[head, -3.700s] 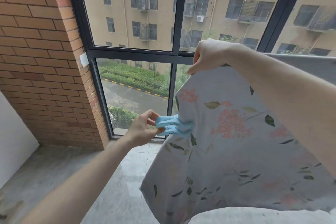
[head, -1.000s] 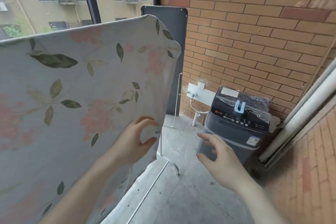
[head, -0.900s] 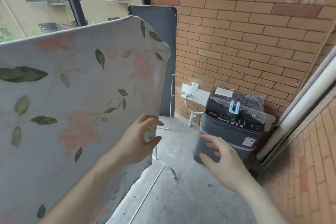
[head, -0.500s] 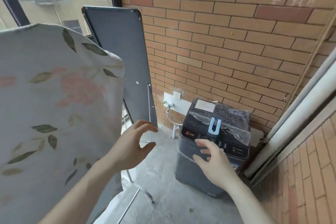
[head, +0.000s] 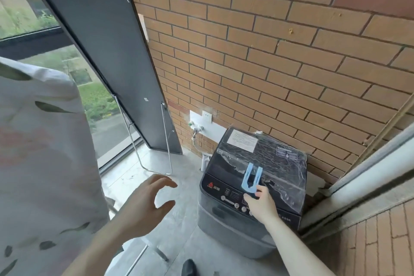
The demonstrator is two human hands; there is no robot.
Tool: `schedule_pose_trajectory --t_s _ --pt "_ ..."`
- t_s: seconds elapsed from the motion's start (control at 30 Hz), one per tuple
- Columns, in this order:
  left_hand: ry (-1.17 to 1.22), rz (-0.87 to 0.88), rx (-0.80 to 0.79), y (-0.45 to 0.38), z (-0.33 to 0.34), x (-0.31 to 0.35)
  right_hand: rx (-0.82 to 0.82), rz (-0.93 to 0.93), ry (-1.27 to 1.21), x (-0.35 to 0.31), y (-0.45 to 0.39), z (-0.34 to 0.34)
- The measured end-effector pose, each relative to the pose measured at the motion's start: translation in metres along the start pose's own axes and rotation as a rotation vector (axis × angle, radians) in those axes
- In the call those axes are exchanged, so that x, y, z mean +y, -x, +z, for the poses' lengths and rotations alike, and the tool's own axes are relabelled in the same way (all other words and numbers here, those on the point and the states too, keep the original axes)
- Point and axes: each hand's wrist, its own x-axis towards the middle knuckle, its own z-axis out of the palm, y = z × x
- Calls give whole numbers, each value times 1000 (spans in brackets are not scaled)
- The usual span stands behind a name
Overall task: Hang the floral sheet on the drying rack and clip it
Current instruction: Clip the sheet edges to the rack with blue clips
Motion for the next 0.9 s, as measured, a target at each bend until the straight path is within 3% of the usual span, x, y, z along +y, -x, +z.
schedule_pose_trajectory --t_s 0.27,0.53,0.7,0.8,0.9 --pt "7 -119 -133 -100 31 -8 12 246 79 13 -99 8" --pt "41 -288 -65 -137 63 18 -155 345 123 31 -175 7" --pt "131 -395 -53 -123 90 34 -129 179 124 22 -175 -1" --pt "166 -461 13 -114 100 54 -146 -75 209 -5 -169 -8" --pt "222 -550 157 -95 90 61 -282 -346 183 -57 -159 0"
